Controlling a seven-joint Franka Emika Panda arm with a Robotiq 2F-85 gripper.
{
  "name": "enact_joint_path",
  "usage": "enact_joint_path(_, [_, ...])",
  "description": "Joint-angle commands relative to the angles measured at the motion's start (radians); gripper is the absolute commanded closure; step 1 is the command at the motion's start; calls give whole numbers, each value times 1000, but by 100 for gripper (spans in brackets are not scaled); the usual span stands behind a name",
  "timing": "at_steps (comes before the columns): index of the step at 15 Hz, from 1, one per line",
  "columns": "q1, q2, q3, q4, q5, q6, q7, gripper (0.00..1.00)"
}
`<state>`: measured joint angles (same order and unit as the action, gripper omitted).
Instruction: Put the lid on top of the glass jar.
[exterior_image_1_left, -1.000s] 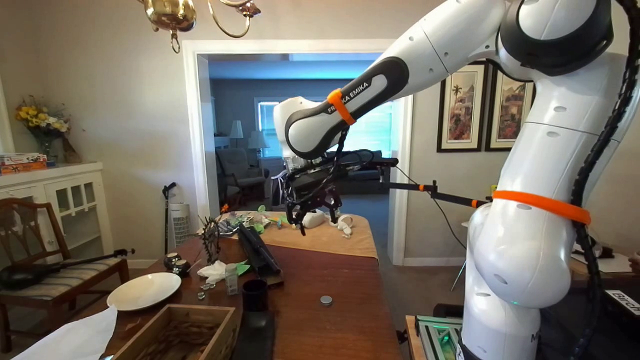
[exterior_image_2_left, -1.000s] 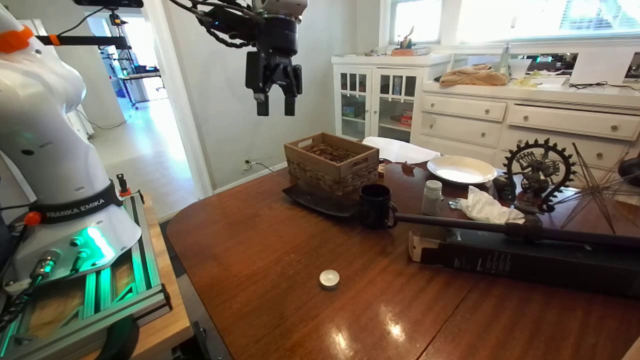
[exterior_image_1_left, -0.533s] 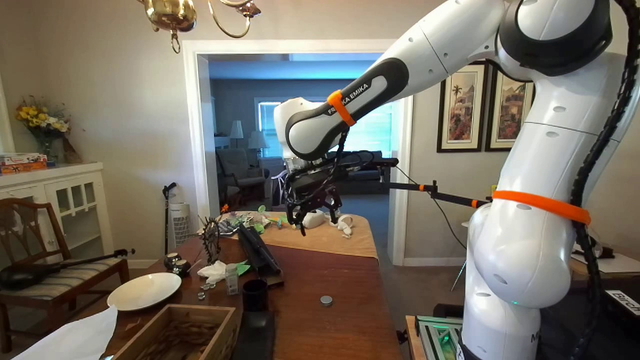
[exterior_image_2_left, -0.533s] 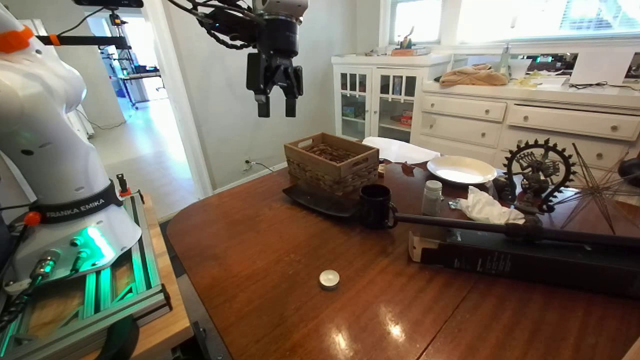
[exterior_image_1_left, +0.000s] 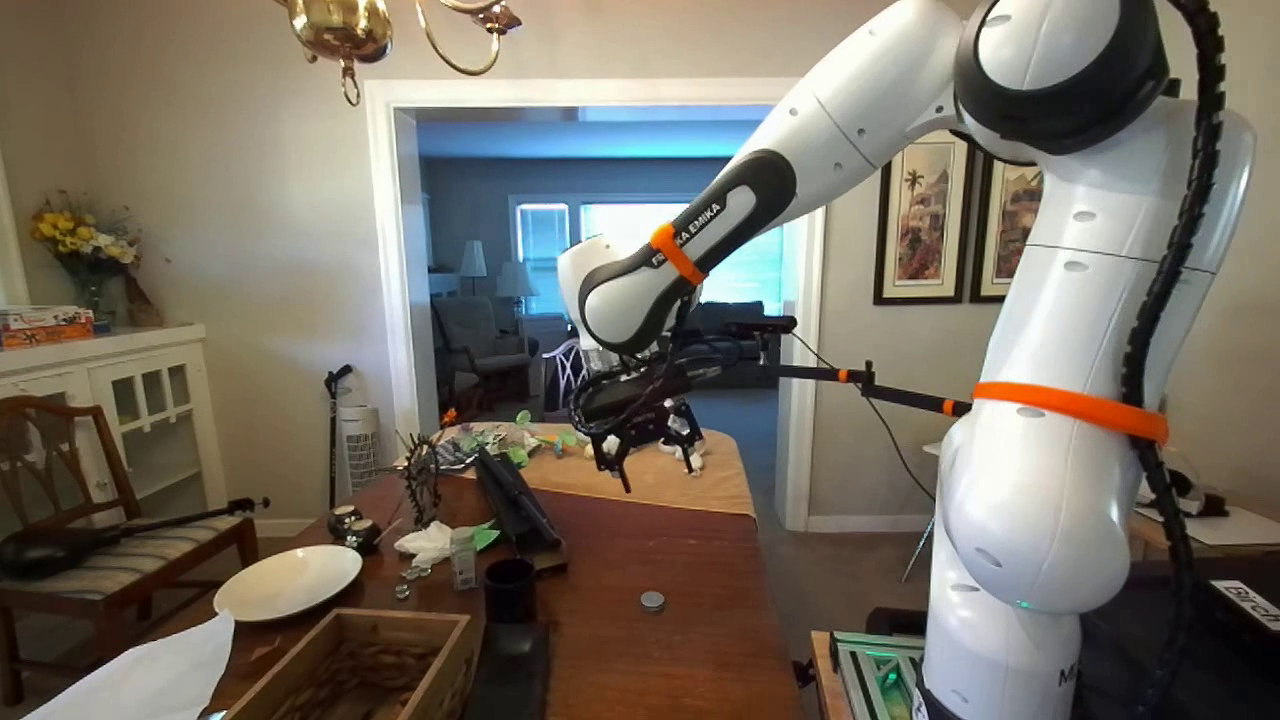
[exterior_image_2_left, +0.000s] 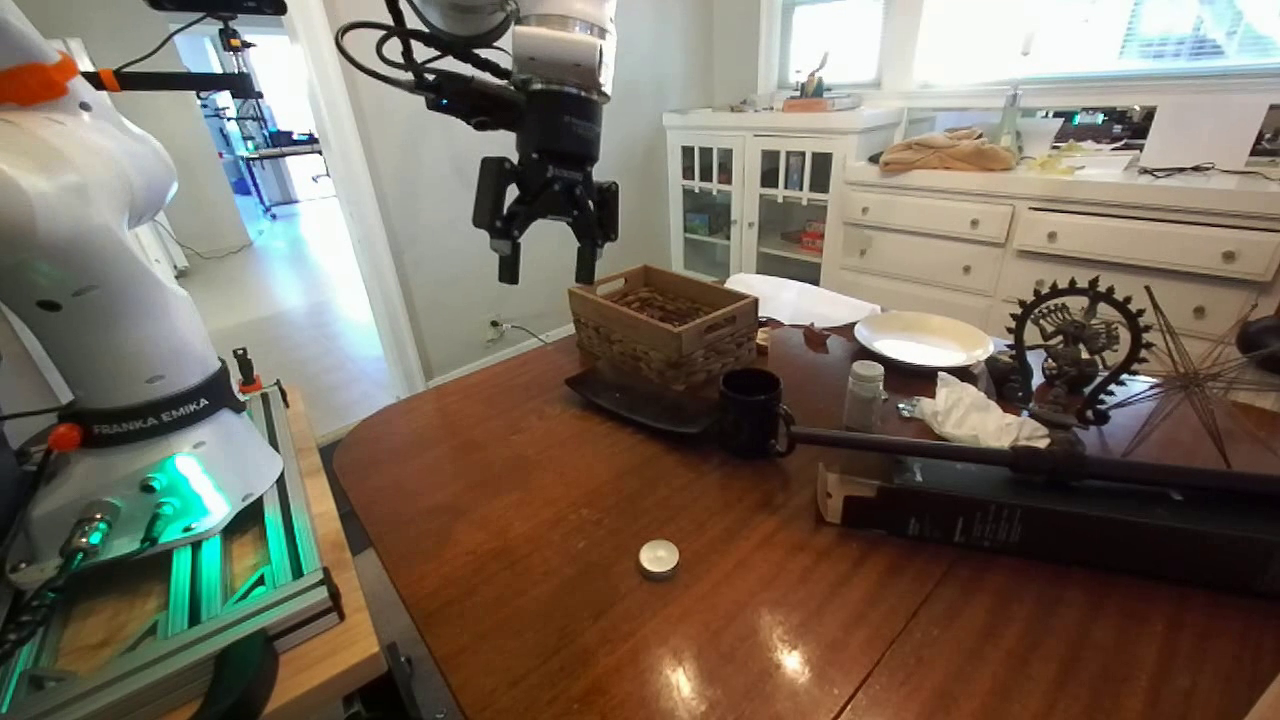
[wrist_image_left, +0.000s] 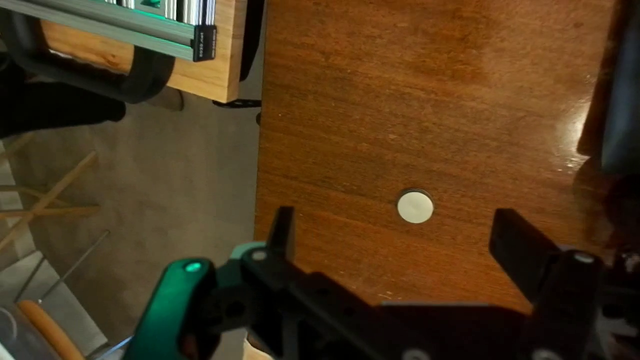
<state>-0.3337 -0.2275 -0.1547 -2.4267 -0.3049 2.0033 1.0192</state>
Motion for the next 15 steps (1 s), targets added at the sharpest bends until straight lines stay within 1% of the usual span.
enact_joint_path(1, [-30, 50, -61, -13, 8, 36, 25, 0])
enact_joint_path(2, [-34, 56, -77, -11, 15, 34, 11, 0])
enact_joint_path(4, [-45, 77, -105, -18, -2, 85, 16, 0])
enact_joint_path(6, [-54, 99, -133, -38, -7, 168, -6, 0])
enact_joint_path(7, [-62, 117, -133, -35, -52, 172, 26, 0])
enact_joint_path(8, [-65, 136, -132, -14, -66, 135, 66, 0])
enact_joint_path(9, [-53, 104, -137, -20, -27, 129, 16, 0])
enact_joint_path(14, [-55, 130, -143, -14, -40, 129, 37, 0])
enact_joint_path(15, [-50, 145, -147, -18, -6, 157, -4, 0])
